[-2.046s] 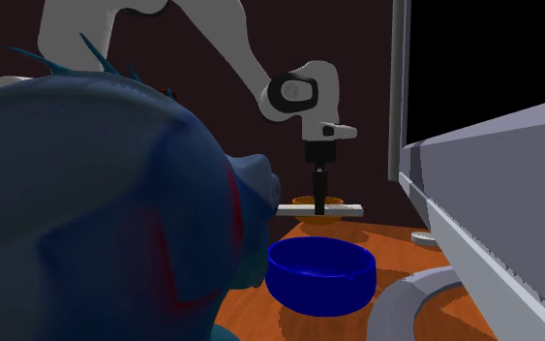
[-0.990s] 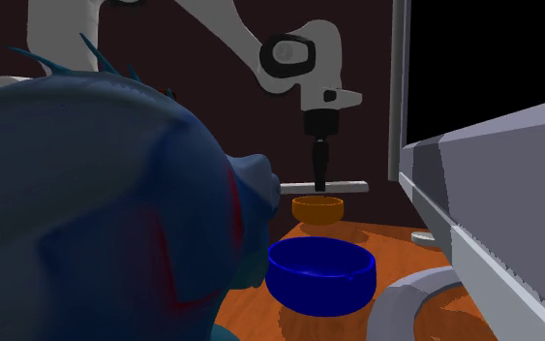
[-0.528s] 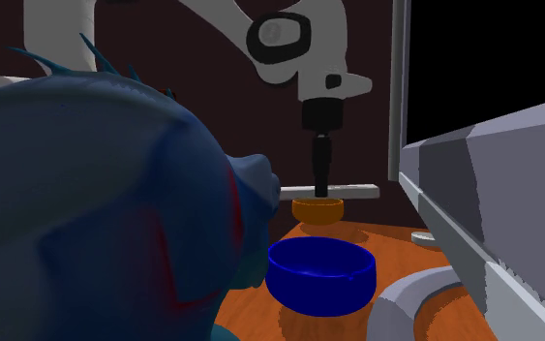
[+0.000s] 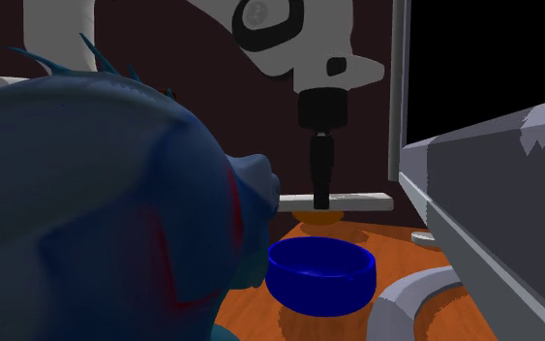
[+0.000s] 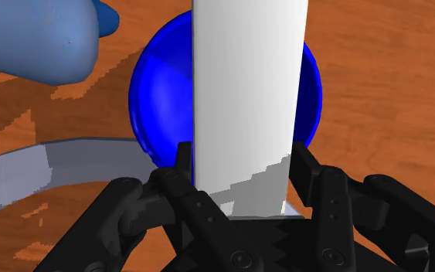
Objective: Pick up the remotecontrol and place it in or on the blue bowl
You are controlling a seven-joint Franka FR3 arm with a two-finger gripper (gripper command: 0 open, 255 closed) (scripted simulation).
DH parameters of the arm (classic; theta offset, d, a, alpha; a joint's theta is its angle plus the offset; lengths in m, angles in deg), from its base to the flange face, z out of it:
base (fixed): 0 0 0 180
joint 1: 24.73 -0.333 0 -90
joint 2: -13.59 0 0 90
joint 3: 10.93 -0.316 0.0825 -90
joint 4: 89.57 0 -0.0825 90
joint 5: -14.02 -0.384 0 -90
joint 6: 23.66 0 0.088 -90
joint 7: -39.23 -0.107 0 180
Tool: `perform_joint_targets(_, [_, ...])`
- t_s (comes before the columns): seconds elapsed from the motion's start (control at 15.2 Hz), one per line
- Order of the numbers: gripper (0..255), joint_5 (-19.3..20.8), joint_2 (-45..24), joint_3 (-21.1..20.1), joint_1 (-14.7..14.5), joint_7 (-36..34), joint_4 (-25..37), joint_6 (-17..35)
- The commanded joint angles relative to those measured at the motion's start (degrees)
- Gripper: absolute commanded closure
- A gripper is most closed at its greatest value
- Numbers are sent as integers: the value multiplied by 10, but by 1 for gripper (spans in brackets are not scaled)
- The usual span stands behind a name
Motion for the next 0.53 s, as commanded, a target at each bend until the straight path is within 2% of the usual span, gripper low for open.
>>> perform_joint_targets(0.0, [255, -1, -11, 2, 3, 5, -2, 13])
perform_joint_targets(0.46, [255, -1, -48, 2, 3, 5, -16, 64])
